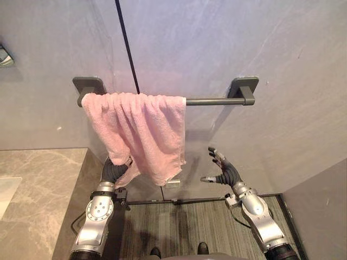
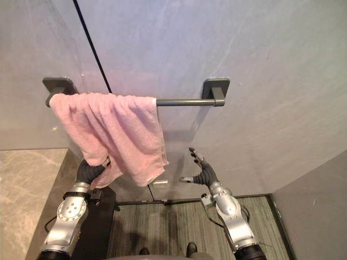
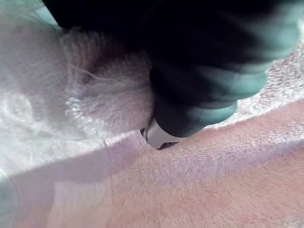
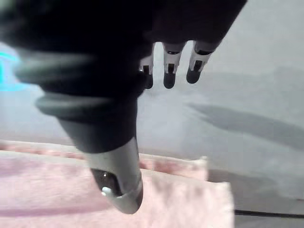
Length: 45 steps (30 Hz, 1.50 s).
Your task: Organize washtable
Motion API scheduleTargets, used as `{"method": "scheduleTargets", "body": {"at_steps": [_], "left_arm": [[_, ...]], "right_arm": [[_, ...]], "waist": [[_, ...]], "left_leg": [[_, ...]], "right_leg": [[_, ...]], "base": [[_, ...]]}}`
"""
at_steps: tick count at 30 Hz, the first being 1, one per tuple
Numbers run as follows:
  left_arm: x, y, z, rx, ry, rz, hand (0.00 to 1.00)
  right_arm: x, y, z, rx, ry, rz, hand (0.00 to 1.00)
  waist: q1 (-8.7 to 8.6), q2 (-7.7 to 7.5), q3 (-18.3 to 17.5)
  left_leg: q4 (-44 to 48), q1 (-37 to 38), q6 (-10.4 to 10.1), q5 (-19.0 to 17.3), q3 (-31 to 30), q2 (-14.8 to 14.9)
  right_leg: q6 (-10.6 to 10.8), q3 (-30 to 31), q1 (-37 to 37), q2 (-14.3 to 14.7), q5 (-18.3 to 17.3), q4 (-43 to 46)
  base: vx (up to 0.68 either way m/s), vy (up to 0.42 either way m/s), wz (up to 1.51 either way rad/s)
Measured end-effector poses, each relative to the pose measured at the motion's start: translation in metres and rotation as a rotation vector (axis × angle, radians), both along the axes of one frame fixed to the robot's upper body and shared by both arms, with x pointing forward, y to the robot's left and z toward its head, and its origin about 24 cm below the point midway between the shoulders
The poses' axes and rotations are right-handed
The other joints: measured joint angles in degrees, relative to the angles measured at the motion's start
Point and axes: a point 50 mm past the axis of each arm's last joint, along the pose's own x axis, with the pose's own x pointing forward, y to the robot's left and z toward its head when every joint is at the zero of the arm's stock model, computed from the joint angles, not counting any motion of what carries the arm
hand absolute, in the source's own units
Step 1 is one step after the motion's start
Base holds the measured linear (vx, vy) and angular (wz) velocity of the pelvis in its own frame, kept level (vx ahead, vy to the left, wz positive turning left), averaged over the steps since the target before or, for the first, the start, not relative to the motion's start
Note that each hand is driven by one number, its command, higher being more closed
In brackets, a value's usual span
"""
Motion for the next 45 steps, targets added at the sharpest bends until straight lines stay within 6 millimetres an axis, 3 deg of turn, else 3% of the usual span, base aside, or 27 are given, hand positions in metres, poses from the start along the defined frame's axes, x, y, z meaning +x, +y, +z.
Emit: {"method": "scheduleTargets", "body": {"at_steps": [3, 16, 17, 25, 45], "left_arm": [[0.001, -0.006, 0.006, -0.025, -0.036, -0.008, 1.00], [0.001, -0.016, 0.005, -0.046, -0.040, -0.045, 1.00], [0.001, -0.016, 0.005, -0.056, -0.040, -0.043, 1.00], [0.001, -0.015, 0.005, -0.084, -0.041, -0.041, 1.00], [0.001, -0.014, 0.005, -0.072, -0.039, -0.047, 1.00]], "right_arm": [[0.008, 0.004, 0.016, 0.007, -0.068, 0.033, 0.00], [0.028, 0.035, 0.048, -0.016, -0.185, 0.181, 0.00], [0.029, 0.038, 0.050, -0.017, -0.194, 0.192, 1.00], [0.034, 0.049, 0.054, -0.030, -0.204, 0.230, 1.00], [0.037, 0.047, 0.049, -0.033, -0.173, 0.237, 1.00]], "waist": [[0.84, -0.03, 0.0], [1.11, -0.14, -0.1], [1.13, -0.23, -0.2], [1.27, -0.76, -0.5], [2.37, -1.50, -1.0]], "left_leg": [[-0.1, 0.0, 0.1, 0.2, -0.5, 0.0], [-0.9, -1.5, -0.2, 1.5, -3.1, 0.0], [-0.9, -1.5, -0.2, 1.5, -3.1, 0.1], [-0.9, -1.7, -0.2, 1.5, -3.8, 0.1], [-0.9, -1.6, -0.2, 1.5, -4.1, 0.1]], "right_leg": [[0.0, -0.5, 0.1, 0.0, 0.0, 0.0], [0.0, -2.6, 0.0, 0.0, -0.2, 0.1], [0.0, -2.6, 0.0, 0.1, -0.2, 0.1], [-0.2, -2.7, -0.1, 0.1, -0.7, 0.5], [-0.2, -2.5, -0.2, 0.1, -1.2, 1.3]], "base": [[-0.02, -0.005, 0.08], [-0.03, -0.011, 0.10], [0.00, 0.000, 0.00], [0.00, -0.003, 0.04], [0.00, 0.000, 0.01]]}}
